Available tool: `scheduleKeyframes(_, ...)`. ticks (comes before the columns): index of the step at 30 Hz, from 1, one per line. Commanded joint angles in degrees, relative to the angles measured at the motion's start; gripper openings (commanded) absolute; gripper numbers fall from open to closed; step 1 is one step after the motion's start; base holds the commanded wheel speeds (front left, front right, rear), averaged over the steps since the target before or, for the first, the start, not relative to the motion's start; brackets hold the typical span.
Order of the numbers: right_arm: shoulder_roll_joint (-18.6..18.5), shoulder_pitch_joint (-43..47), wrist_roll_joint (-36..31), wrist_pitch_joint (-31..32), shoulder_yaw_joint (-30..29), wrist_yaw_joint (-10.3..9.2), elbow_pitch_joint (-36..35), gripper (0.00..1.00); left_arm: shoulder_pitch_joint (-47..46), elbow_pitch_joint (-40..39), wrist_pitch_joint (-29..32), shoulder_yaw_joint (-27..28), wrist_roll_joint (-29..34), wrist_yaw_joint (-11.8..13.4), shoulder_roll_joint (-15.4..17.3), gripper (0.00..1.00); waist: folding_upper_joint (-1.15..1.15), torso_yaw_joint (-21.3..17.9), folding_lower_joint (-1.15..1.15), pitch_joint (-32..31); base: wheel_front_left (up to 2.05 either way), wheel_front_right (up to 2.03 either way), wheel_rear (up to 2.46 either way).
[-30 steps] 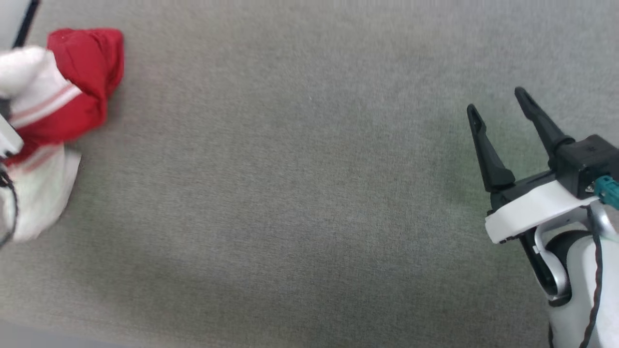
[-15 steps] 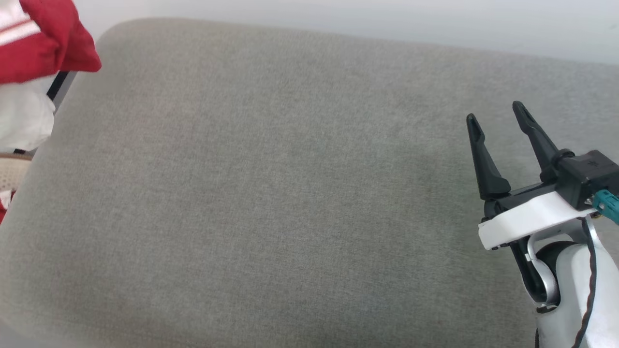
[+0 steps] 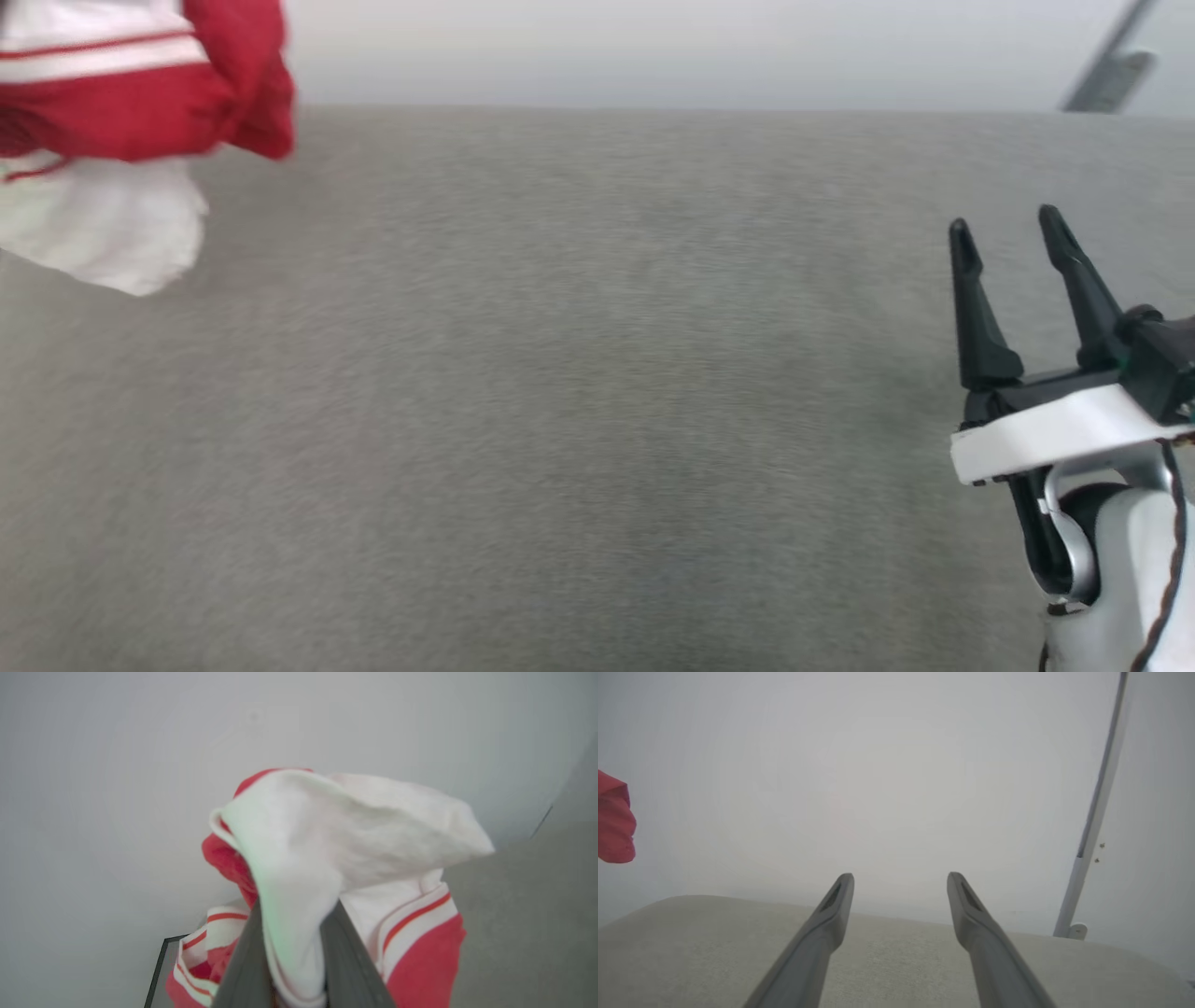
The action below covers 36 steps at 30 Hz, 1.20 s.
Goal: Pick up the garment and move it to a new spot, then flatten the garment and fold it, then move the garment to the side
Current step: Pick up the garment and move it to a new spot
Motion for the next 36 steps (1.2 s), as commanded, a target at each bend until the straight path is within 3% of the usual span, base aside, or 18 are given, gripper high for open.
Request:
scheduleKeyframes(1,0.2,0.6,0.4,-0.6,-0.4,-0.04,-0.2,1.00,1.1,-2.6,1.0,-0.3,-0.1,0.8,0.2,0.00,0.00,-3.7,0.00,-0.1,0.00,0.00,0.00)
scheduleKeyframes(10,1.9,2.9,0.4,-1.8,-3.1,-0.03,-0.8,1.00,5.7,-19.2,8.8,-5.9,-0.6,5.9,-3.1,0.00,0.00,-12.5,0.00,1.1,0.00,0.00,0.00)
scheduleKeyframes(15,2.6,3.5,1.1,-2.7,-2.5,-0.03,0.3,1.00,8.6,-20.3,11.0,-10.6,0.1,6.5,-5.8,0.00,0.00,-15.9,0.00,2.6,0.00,0.00,0.00)
scheduleKeyframes(20,2.9,2.4,1.7,-4.2,-0.2,-0.04,3.0,1.00,11.7,-14.3,10.2,-14.9,-0.1,5.2,-9.0,0.00,0.00,-18.5,0.00,3.8,0.00,0.00,0.00)
scheduleKeyframes(28,3.0,0.8,2.2,-6.1,2.5,-0.03,6.9,1.00,13.6,2.2,6.5,-18.0,-1.7,1.6,-14.5,0.00,0.00,-20.5,0.00,4.0,0.00,0.00,0.00)
scheduleKeyframes(30,3.0,0.2,2.8,-6.7,3.4,-0.03,7.8,1.00,13.4,10.5,5.2,-19.2,-1.9,-0.2,-16.8,0.00,0.00,-20.8,0.00,3.8,0.00,0.00,0.00)
scheduleKeyframes(36,3.0,-0.5,2.9,-7.0,4.8,-0.04,9.4,1.00,12.1,23.6,3.4,-22.9,-1.1,-3.5,-21.7,0.00,0.00,-20.1,0.00,2.8,0.00,0.00,0.00)
